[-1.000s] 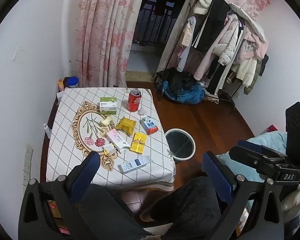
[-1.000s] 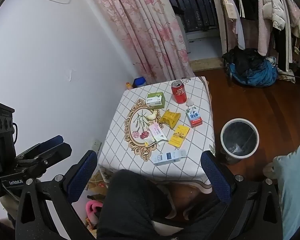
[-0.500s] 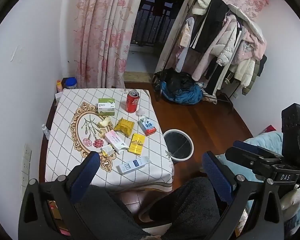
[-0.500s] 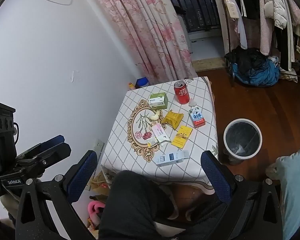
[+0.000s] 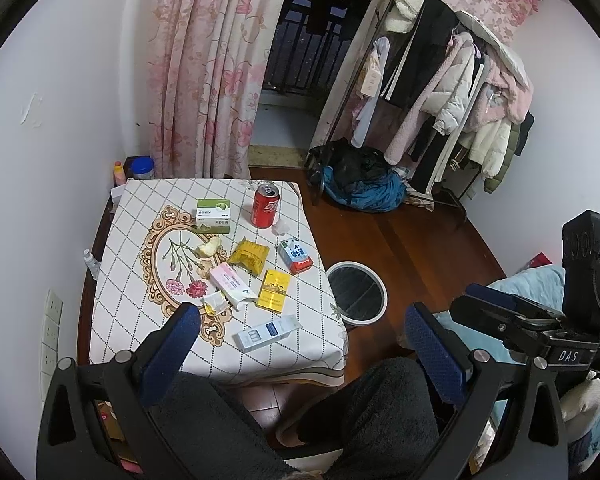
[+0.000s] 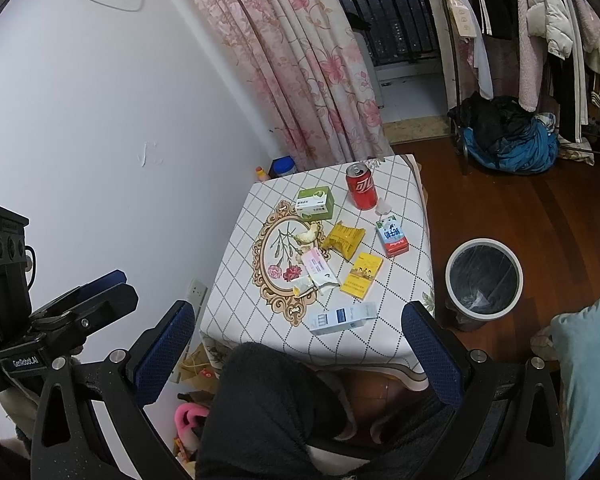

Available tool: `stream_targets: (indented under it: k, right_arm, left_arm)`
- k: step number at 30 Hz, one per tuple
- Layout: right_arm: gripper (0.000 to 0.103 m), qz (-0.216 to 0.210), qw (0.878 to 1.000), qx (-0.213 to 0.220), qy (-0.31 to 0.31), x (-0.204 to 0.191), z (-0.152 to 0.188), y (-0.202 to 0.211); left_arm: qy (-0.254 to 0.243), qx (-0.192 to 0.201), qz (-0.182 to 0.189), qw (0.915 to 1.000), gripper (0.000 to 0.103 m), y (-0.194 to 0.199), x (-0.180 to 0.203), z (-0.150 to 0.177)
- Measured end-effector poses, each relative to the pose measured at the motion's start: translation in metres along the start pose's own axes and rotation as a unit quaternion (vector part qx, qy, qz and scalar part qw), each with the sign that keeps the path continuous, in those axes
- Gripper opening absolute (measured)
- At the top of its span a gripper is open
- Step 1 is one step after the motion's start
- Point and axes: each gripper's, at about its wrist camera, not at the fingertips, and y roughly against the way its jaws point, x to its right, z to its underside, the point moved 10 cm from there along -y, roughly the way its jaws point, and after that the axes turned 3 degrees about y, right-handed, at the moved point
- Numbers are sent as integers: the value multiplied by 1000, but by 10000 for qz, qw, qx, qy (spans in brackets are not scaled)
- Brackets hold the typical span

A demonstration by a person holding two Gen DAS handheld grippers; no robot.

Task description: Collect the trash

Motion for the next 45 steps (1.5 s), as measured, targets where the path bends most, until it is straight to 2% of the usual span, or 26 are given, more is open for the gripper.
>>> stream_targets:
  k: [45]
  right_arm:
    - [103, 79, 10000, 6, 16, 5, -5, 3]
  left_arm:
    - [11, 90, 39, 10000, 103, -3, -7, -7]
